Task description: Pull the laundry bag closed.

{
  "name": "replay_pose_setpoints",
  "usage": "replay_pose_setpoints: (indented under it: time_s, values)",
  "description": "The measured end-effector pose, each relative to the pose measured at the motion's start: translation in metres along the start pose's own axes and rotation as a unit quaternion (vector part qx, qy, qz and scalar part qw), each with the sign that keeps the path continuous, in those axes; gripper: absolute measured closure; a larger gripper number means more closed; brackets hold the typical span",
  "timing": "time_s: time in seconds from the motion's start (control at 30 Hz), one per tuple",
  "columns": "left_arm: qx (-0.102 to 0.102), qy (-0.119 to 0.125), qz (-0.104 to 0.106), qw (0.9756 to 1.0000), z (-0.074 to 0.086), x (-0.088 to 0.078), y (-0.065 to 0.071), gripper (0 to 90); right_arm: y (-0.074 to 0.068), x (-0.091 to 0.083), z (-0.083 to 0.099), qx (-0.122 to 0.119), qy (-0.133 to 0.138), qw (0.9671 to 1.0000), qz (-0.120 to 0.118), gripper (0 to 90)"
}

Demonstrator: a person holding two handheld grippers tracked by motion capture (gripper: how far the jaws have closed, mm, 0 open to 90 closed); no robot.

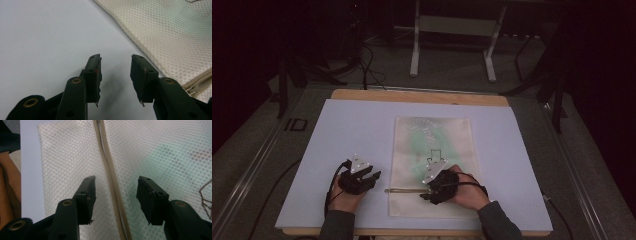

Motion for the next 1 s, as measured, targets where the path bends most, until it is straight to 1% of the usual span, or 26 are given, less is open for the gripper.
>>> replay_pose_setpoints:
  time_s: [0.37, 0.63, 1.0]
  values:
    - [0.000, 0.000, 0.000, 1.0000, 0.000, 0.000, 0.000, 59.7, -0.002, 0.003, -0.008, -0.007, 0.002, 1.0000, -0.004, 49.6]
    - [0.000, 0.001, -0.001, 1.0000, 0.000, -0.001, -0.001, 59.7, -0.005, 0.006, -0.017, -0.016, 0.004, 0.9998, -0.008, 50.0]
    - [-0.001, 0.002, -0.003, 1.0000, 0.000, -0.001, -0.001, 59.2, -0.006, 0.012, -0.030, -0.023, 0.010, 0.9997, -0.008, 53.9]
Point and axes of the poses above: each handheld gripper's, and its own axes: x roughly forward along the jaws, z roughly out of its underside, y roughly to its right, the point moved 3 cm from there along x, roughly forward along the jaws, and after that the axes turned 7 degrees about x, right-handed, at the moved point
